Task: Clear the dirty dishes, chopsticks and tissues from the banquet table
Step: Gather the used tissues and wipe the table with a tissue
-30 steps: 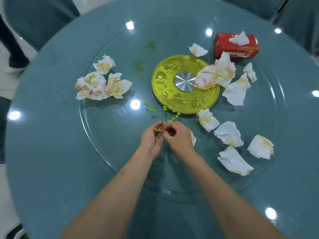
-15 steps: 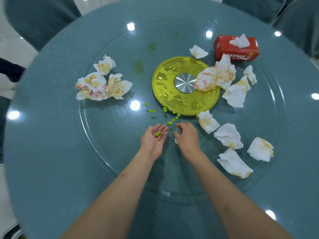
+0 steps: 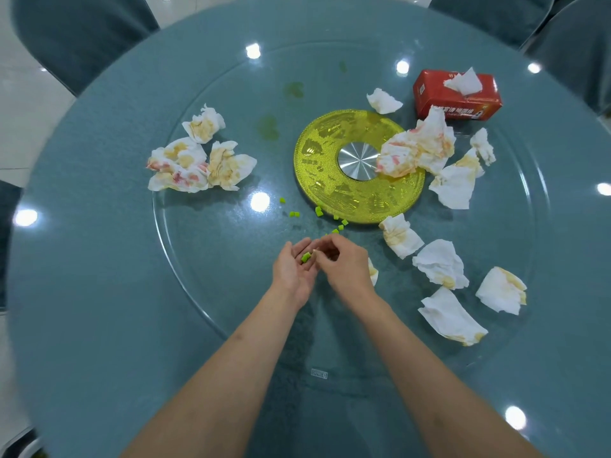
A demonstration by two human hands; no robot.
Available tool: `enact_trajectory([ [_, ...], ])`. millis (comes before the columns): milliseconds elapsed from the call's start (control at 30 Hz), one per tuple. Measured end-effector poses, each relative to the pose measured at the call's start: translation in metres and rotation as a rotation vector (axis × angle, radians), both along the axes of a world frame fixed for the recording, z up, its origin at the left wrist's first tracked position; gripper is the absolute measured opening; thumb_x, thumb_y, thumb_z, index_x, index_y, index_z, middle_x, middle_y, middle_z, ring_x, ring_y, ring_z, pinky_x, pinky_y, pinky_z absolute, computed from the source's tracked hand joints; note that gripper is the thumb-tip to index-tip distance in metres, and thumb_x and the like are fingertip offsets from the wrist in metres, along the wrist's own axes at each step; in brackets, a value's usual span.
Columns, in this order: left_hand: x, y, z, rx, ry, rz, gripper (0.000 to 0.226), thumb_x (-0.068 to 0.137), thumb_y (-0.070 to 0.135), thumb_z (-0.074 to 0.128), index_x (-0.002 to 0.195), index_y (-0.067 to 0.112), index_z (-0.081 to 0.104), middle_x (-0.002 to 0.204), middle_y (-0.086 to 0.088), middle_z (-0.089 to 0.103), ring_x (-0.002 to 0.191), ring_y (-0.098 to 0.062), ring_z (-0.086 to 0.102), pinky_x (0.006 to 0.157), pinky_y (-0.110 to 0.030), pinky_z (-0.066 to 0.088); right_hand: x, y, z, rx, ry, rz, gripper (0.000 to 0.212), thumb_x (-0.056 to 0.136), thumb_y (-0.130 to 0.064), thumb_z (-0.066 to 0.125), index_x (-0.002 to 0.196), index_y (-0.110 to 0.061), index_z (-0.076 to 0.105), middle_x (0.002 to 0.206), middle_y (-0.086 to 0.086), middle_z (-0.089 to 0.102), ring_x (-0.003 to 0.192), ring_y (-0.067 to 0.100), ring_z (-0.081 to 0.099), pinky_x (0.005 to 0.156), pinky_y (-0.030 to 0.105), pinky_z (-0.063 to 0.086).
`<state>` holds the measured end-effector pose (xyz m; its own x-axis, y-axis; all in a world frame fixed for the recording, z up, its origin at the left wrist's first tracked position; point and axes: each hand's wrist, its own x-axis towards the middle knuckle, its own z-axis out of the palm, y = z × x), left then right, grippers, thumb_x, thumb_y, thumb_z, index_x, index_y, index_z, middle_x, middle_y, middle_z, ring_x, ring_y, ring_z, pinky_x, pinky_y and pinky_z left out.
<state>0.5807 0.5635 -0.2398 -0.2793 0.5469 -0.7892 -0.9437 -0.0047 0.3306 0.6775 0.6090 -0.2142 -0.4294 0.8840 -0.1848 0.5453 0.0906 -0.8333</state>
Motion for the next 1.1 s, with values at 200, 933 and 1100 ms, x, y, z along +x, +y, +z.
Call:
enact_trajectory([
  [200, -0.002, -0.003, 0.004, 0.003, -0.013, 0.05, 0.046, 0.113, 0.029, 0.029, 0.11, -0.003, 0.061, 0.105, -0.02, 0.068, 0.095, -0.027, 0.067, 0.093, -0.034, 0.054, 0.002, 0.008, -0.012, 0.001, -0.006, -0.108, 0.006, 0.089, -0.016, 0.076, 0.095, -0.017, 0.073, 0.083, -0.008, 0.073, 0.078, 0.006, 0.067, 0.076, 0.021, 0.053],
  [933, -0.016, -0.004, 0.002, 0.002, -0.006, 0.09, 0.046, 0.113, 0.028, 0.027, 0.122, -0.004, 0.059, 0.114, -0.021, 0.068, 0.104, -0.03, 0.068, 0.086, -0.033, 0.057, -0.025, 0.041, -0.02, 0.158, -0.473, 0.127, 0.02, 0.089, -0.016, 0.066, 0.105, -0.011, 0.077, 0.105, 0.014, 0.071, 0.098, 0.031, 0.066, 0.085, 0.038, 0.052],
  [1100, -0.015, -0.003, 0.003, -0.005, -0.008, 0.1, 0.045, 0.113, 0.027, 0.027, 0.12, -0.004, 0.059, 0.113, -0.021, 0.068, 0.103, -0.029, 0.068, 0.089, -0.033, 0.056, -0.024, 0.032, -0.01, 0.139, -0.281, 0.026, 0.018, 0.087, -0.009, 0.07, 0.102, -0.01, 0.079, 0.099, 0.009, 0.076, 0.094, 0.025, 0.069, 0.09, 0.04, 0.054],
])
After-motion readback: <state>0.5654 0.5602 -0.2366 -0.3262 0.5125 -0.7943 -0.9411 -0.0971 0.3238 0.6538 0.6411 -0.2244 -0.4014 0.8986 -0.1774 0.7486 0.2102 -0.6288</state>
